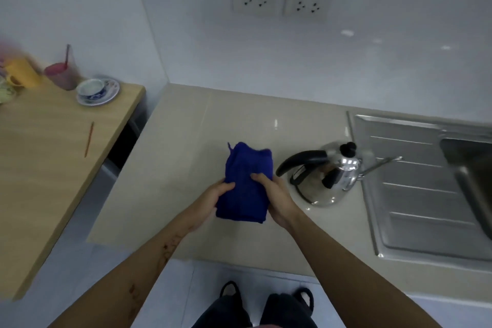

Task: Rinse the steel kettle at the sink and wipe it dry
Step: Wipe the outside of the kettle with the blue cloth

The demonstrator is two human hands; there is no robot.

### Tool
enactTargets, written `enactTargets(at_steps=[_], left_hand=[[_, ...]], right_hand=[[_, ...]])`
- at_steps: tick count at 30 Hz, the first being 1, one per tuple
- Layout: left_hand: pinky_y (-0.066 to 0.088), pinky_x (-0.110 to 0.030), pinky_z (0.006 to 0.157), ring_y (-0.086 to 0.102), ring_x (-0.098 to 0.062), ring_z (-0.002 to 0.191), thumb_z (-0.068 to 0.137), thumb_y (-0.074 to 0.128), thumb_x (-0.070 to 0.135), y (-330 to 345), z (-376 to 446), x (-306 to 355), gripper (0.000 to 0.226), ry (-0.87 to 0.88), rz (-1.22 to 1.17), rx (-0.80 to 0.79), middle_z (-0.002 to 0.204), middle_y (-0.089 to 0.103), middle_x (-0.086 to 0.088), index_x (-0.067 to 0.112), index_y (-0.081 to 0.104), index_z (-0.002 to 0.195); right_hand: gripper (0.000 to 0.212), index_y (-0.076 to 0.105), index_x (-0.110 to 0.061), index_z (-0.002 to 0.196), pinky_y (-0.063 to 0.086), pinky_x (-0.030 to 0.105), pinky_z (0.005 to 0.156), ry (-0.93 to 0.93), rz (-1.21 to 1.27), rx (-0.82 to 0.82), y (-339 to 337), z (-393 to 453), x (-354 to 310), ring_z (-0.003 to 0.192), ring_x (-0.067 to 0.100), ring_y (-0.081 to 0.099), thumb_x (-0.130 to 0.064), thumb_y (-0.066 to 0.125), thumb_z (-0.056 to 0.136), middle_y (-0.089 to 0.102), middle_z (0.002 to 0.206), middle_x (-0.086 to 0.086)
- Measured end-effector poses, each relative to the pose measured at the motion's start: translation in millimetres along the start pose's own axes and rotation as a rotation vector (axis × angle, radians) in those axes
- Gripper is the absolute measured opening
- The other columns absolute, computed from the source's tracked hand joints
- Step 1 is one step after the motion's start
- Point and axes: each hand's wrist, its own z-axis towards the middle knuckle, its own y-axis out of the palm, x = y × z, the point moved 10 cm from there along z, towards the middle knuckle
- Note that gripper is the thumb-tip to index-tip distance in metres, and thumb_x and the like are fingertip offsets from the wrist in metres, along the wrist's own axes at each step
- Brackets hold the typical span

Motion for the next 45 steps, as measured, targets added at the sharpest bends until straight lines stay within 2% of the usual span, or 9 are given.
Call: enactTargets(at_steps=[6, 15, 20, 22, 23, 25, 30, 36, 45], left_hand=[[0.041, -0.025, 0.075, 0.052, -0.019, 0.093, 0.081, 0.042, 0.050, 14, 47, 57, 0.038, 0.193, 0.238, 0.267, 0.100, 0.061, 0.000, 0.019, 0.057, 0.098], [0.037, -0.025, 0.090, 0.049, -0.018, 0.107, 0.102, 0.043, 0.033, 143, 102, 96, 0.029, 0.459, 0.701, 0.285, 0.114, 0.054, -0.004, 0.012, 0.057, 0.116], [0.044, -0.035, 0.067, 0.058, -0.028, 0.077, 0.102, 0.040, 0.040, 152, 110, 80, 0.039, 0.421, 0.832, 0.394, 0.081, 0.059, -0.010, 0.008, 0.054, 0.085], [0.038, -0.031, 0.055, 0.055, -0.024, 0.065, 0.102, 0.041, 0.038, 152, 110, 79, 0.040, 0.410, 0.820, 0.420, 0.071, 0.057, -0.009, 0.007, 0.050, 0.079], [0.035, -0.029, 0.053, 0.053, -0.022, 0.061, 0.102, 0.041, 0.036, 153, 110, 79, 0.039, 0.405, 0.819, 0.419, 0.068, 0.056, -0.008, 0.007, 0.050, 0.078], [0.033, -0.028, 0.052, 0.049, -0.018, 0.059, 0.103, 0.040, 0.035, 154, 111, 79, 0.040, 0.395, 0.819, 0.395, 0.065, 0.053, -0.004, 0.007, 0.049, 0.077], [0.034, -0.020, 0.050, 0.045, -0.011, 0.054, 0.104, 0.040, 0.032, 156, 111, 79, 0.040, 0.377, 0.779, 0.349, 0.061, 0.049, 0.000, 0.015, 0.042, 0.068], [0.034, -0.016, 0.048, 0.047, -0.013, 0.057, 0.104, 0.040, 0.032, 156, 115, 78, 0.040, 0.366, 0.795, 0.307, 0.062, 0.051, -0.002, 0.007, 0.049, 0.074], [0.036, -0.010, 0.048, 0.051, -0.007, 0.058, 0.103, 0.036, 0.042, 165, 118, 70, 0.043, 0.339, 0.731, 0.146, 0.067, 0.057, 0.001, 0.013, 0.055, 0.077]], right_hand=[[0.015, 0.055, -0.011, 0.093, 0.052, 0.040, 0.071, -0.324, -0.174, 0.231, -71, -47, -109, 0.083, 0.028, 0.061, -0.006, 0.058, 0.080, 0.063, 0.086, 0.007], [0.046, 0.043, -0.015, 0.123, 0.048, 0.028, 0.057, -0.833, -0.310, 0.720, -198, -135, -215, 0.063, 0.005, 0.054, 0.008, 0.038, 0.084, 0.058, 0.085, -0.004], [0.065, 0.034, -0.018, 0.141, 0.044, 0.015, 0.063, -0.707, -0.632, 0.499, -195, -93, -185, 0.068, 0.001, 0.058, 0.010, 0.041, 0.083, 0.062, 0.102, 0.007], [0.061, 0.029, -0.021, 0.148, 0.049, 0.023, 0.084, -0.618, -0.683, 0.297, -177, -72, -157, 0.100, 0.001, 0.061, -0.004, 0.044, 0.092, 0.058, 0.126, 0.010], [0.058, 0.024, -0.025, 0.151, 0.039, 0.032, 0.105, -0.582, -0.730, 0.260, -173, -62, -147, 0.129, 0.009, 0.047, -0.021, 0.044, 0.097, 0.044, 0.147, 0.004], [0.061, 0.017, -0.035, 0.152, 0.011, 0.038, 0.120, -0.530, -0.787, 0.252, -171, -43, -140, 0.148, 0.011, 0.012, -0.054, 0.031, 0.097, 0.018, 0.160, -0.013], [0.052, 0.034, -0.043, 0.141, 0.038, 0.053, 0.105, -0.590, -0.808, 0.291, -182, -7, -150, 0.128, 0.024, 0.045, -0.064, 0.021, 0.096, 0.049, 0.143, -0.006], [0.048, 0.023, -0.046, 0.146, 0.033, 0.042, 0.105, -0.617, -0.810, 0.523, -194, -54, -105, 0.129, 0.024, 0.032, -0.047, 0.027, 0.098, 0.023, 0.157, -0.005], [0.046, 0.034, -0.030, 0.145, 0.033, 0.044, 0.107, -0.596, -0.764, 0.738, -198, -37, -120, 0.132, 0.025, 0.032, -0.038, 0.039, 0.099, 0.030, 0.154, -0.001]])
